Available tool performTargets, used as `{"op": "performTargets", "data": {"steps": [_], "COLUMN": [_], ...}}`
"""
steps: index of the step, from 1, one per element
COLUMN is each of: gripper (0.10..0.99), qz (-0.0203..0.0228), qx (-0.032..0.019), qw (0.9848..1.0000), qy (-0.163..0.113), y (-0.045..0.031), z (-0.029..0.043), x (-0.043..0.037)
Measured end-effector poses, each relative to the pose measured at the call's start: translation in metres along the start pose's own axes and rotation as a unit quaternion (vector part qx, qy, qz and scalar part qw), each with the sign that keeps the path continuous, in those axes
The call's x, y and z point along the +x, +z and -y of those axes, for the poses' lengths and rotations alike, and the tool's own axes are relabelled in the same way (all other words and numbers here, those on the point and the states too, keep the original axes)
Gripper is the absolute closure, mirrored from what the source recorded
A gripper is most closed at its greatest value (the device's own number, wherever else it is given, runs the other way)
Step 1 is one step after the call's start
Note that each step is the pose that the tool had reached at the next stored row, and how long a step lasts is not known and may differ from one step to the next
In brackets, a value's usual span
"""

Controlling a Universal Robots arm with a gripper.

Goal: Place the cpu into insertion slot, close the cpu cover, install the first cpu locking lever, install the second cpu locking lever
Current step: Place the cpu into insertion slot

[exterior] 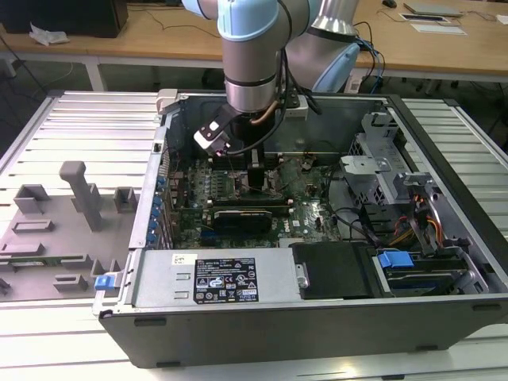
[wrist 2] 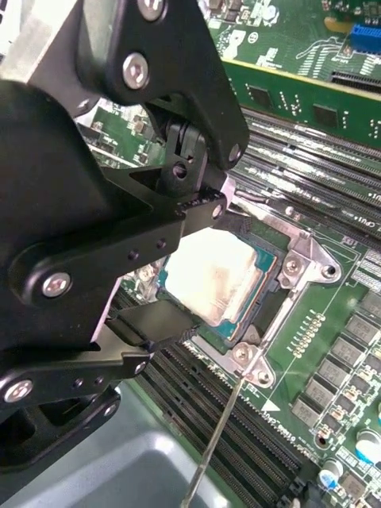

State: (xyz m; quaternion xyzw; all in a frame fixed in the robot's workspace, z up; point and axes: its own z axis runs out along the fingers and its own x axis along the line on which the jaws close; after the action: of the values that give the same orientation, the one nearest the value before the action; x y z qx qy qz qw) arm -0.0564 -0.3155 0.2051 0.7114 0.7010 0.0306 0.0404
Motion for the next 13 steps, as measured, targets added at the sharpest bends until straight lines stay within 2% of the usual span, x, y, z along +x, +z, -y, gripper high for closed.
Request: {"op": "performTargets", "data": {"steps": [2, 8, 9, 10, 11, 12, 13], "gripper": [0.471, 0.486, 0.553, 0.675, 0.675, 0.796, 0.796], "qz": [0.0001, 0.0003, 0.0003, 0.0004, 0.0004, 0.0004, 0.0004], "qx": [0.0001, 0.0000, 0.0000, 0.0000, 0.0000, 0.0000, 0.0000], "qw": [1.0000, 1.0000, 1.0000, 1.0000, 1.0000, 1.0000, 1.0000], "qy": [0.000, 0.000, 0.000, 0.000, 0.000, 0.000, 0.000], "y": [-0.0027, -0.0031, -0.0031, -0.0031, -0.0031, -0.0031, -0.0031], "z": [-0.0003, -0.0003, -0.0003, -0.0003, -0.0003, -0.0003, -0.0003], "x": [0.0000, 0.0000, 0.0000, 0.0000, 0.0000, 0.0000, 0.0000]}}
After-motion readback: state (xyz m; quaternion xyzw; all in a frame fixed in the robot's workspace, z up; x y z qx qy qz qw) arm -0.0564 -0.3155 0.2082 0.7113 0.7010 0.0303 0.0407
